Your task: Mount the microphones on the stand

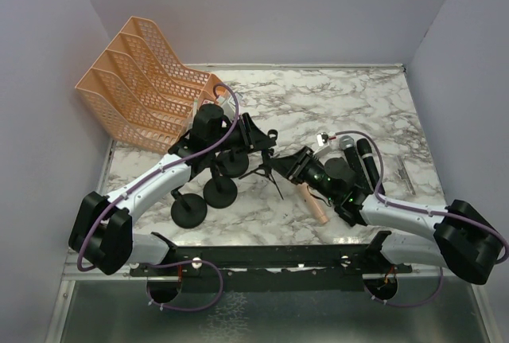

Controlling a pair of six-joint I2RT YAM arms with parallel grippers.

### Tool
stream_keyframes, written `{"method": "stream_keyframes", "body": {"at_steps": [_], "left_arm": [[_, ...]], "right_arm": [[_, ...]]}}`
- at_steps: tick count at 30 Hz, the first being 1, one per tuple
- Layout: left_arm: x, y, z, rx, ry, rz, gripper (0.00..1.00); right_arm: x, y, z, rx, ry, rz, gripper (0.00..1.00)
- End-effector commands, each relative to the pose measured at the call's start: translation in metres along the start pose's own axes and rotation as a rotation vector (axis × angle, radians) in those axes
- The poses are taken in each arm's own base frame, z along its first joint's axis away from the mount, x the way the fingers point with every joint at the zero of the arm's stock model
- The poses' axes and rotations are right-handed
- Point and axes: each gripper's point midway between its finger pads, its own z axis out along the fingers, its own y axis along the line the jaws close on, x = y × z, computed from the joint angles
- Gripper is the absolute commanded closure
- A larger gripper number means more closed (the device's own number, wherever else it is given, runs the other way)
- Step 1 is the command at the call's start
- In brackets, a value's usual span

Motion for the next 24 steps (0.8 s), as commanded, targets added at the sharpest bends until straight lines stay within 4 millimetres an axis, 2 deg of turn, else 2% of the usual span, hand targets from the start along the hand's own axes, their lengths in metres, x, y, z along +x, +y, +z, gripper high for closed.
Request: {"method": "stream_keyframes", "body": {"at_steps": [1,4,6,9,12,15,18,20,21,24], "left_arm": [[-0.004,-0.026,-0.008,0.093,-0.015,0.035,1.00],[-0.002,-0.027,-0.007,0.098,-0.007,0.037,1.00],[-0.001,-0.028,-0.007,0.102,0.000,0.040,1.00],[0.000,-0.027,-0.006,0.098,0.008,0.039,1.00],[0.001,-0.025,-0.006,0.088,0.010,0.038,1.00],[0.000,-0.024,-0.005,0.081,0.005,0.037,1.00],[-0.001,-0.024,-0.004,0.080,0.004,0.038,1.00],[-0.001,-0.023,-0.003,0.077,0.003,0.037,1.00],[-0.001,-0.023,-0.003,0.077,0.004,0.037,1.00],[-0.001,-0.022,-0.003,0.075,0.002,0.040,1.00]], "right_arm": [[-0.016,0.011,0.007,-0.042,-0.063,-0.080,0.76],[-0.015,0.015,0.005,-0.108,-0.069,-0.249,0.83],[-0.009,0.021,0.002,-0.193,-0.057,-0.430,0.86],[0.001,0.012,0.006,-0.209,0.017,-0.690,0.90],[0.010,0.009,0.003,-0.281,0.054,-0.914,0.91],[0.007,0.003,0.005,-0.260,0.067,-1.027,0.90],[-0.006,0.001,0.007,-0.181,0.044,-1.000,0.77],[-0.011,0.004,0.005,-0.142,0.036,-0.918,0.59],[-0.011,0.005,0.002,-0.132,0.036,-0.881,0.54],[-0.015,0.004,-0.006,-0.096,0.006,-0.738,0.45]]}}
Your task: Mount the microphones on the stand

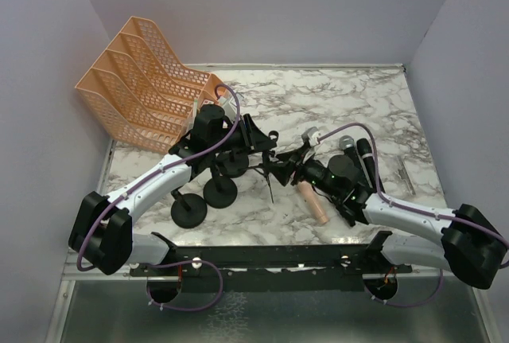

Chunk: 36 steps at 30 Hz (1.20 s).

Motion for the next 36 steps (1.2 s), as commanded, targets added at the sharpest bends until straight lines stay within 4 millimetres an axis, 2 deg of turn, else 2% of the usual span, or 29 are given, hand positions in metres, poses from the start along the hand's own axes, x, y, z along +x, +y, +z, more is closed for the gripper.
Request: {"method": "stream_keyframes", "body": {"at_steps": [1,5,7,13,16,20,25,27,30,33,34,36], "left_arm": [[-0.005,-0.021,-0.003,0.071,-0.008,0.031,1.00],[-0.007,-0.022,-0.003,0.073,-0.019,0.030,1.00],[-0.007,-0.022,-0.003,0.073,-0.022,0.026,1.00],[-0.008,-0.023,-0.002,0.079,-0.024,0.013,1.00],[-0.007,-0.023,-0.002,0.080,-0.025,0.010,1.00],[-0.006,-0.023,-0.003,0.079,-0.022,0.005,1.00],[-0.006,-0.023,-0.003,0.078,-0.021,-0.003,1.00],[-0.006,-0.023,-0.003,0.078,-0.022,-0.004,1.00],[-0.006,-0.021,-0.002,0.072,-0.022,-0.008,1.00],[-0.006,-0.020,-0.002,0.066,-0.024,-0.013,1.00],[-0.006,-0.019,-0.001,0.064,-0.026,-0.015,1.00],[-0.007,-0.018,-0.001,0.062,-0.027,-0.015,1.00]], "right_arm": [[-0.010,-0.007,-0.010,0.096,-0.026,0.186,0.43],[-0.001,-0.023,-0.017,0.246,-0.020,0.421,0.37],[0.000,-0.020,-0.015,0.248,-0.011,0.495,0.36],[0.000,-0.010,0.000,0.197,0.013,0.522,0.38],[0.000,-0.010,0.005,0.182,0.008,0.492,0.46],[0.001,-0.010,0.010,0.163,0.013,0.430,0.64],[0.002,0.001,0.012,0.038,-0.001,0.226,0.84],[0.001,0.005,0.011,-0.005,-0.012,0.137,0.86],[-0.003,0.000,0.012,0.015,-0.009,0.080,0.80],[-0.006,-0.011,0.014,0.091,0.005,0.120,0.53],[-0.008,-0.011,0.014,0.095,0.001,0.132,0.47],[-0.010,-0.007,0.014,0.078,-0.007,0.144,0.43]]}}
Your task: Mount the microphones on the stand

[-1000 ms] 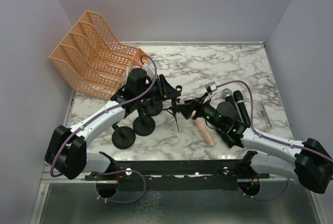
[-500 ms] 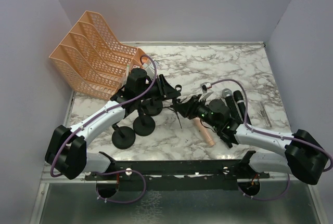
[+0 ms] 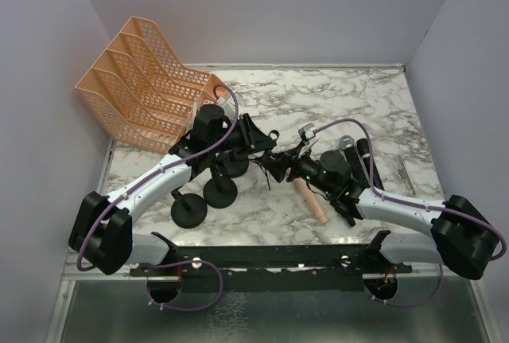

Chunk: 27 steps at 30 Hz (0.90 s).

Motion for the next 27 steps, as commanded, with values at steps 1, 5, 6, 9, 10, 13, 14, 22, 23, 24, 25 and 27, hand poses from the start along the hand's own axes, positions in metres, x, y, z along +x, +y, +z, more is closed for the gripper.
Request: {"method": "stream_keyframes", "body": {"at_steps": [1,5,6,9,10,13,14,22,23,24,25,27], "left_arm": [[-0.005,-0.016,-0.001,0.058,-0.022,0.027,1.00],[-0.005,-0.015,0.001,0.060,-0.017,0.021,1.00],[-0.005,-0.015,0.001,0.063,-0.016,0.020,1.00],[-0.004,-0.015,0.002,0.069,-0.015,0.013,0.96],[-0.004,-0.014,0.002,0.071,-0.014,0.012,0.92],[-0.003,-0.013,0.003,0.071,-0.013,0.010,0.78],[-0.002,-0.012,0.003,0.071,-0.013,0.009,0.74],[-0.004,-0.012,0.002,0.062,-0.024,0.034,0.35],[-0.006,-0.013,0.001,0.058,-0.031,0.046,0.31],[-0.009,-0.013,0.000,0.048,-0.037,0.057,0.27],[-0.011,-0.013,-0.002,0.036,-0.045,0.072,0.24],[-0.015,-0.014,-0.004,0.017,-0.062,0.100,0.20]], "right_arm": [[-0.019,0.005,0.003,-0.012,-0.046,-0.019,0.42],[-0.023,0.011,0.004,-0.044,-0.075,-0.021,0.41],[-0.025,0.012,0.005,-0.050,-0.082,-0.026,0.41],[-0.032,0.015,0.010,-0.061,-0.092,-0.038,0.43],[-0.036,0.016,0.012,-0.062,-0.102,-0.044,0.44],[-0.046,0.017,0.014,-0.058,-0.138,-0.058,0.46],[-0.048,0.016,0.016,-0.051,-0.145,-0.064,0.48],[-0.061,0.003,0.020,0.042,-0.164,-0.040,0.87],[-0.063,0.003,0.019,0.051,-0.166,-0.033,0.88],[-0.063,0.001,0.018,0.062,-0.163,-0.029,0.89],[-0.065,0.000,0.017,0.072,-0.164,-0.023,0.89],[-0.067,-0.002,0.015,0.089,-0.164,-0.011,0.90]]}}
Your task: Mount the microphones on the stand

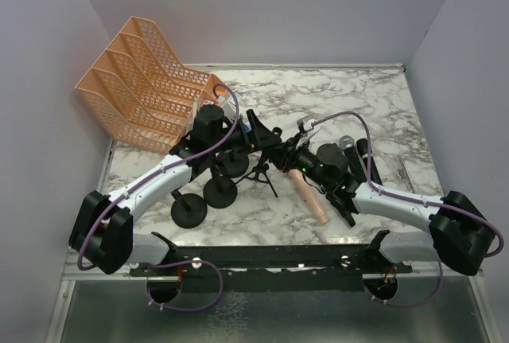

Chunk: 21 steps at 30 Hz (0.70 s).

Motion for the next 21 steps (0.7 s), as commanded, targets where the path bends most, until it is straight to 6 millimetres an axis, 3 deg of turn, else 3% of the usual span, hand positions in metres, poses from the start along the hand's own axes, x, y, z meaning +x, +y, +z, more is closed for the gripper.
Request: {"method": "stream_keyframes", "body": {"at_steps": [1,7,15,21], "left_arm": [[-0.010,-0.011,-0.008,-0.019,-0.033,0.089,0.18],[-0.017,-0.004,-0.027,-0.098,-0.085,0.212,0.12],[-0.039,-0.019,-0.071,-0.142,-0.249,0.449,0.04],[-0.036,-0.026,-0.088,-0.114,-0.274,0.577,0.04]], "right_arm": [[-0.035,-0.002,0.000,0.055,-0.084,0.025,0.90],[-0.041,0.002,-0.003,0.038,-0.092,0.015,0.91],[-0.079,0.024,0.001,-0.024,-0.118,-0.027,0.90],[-0.112,0.039,-0.002,-0.057,-0.139,-0.053,0.90]]}}
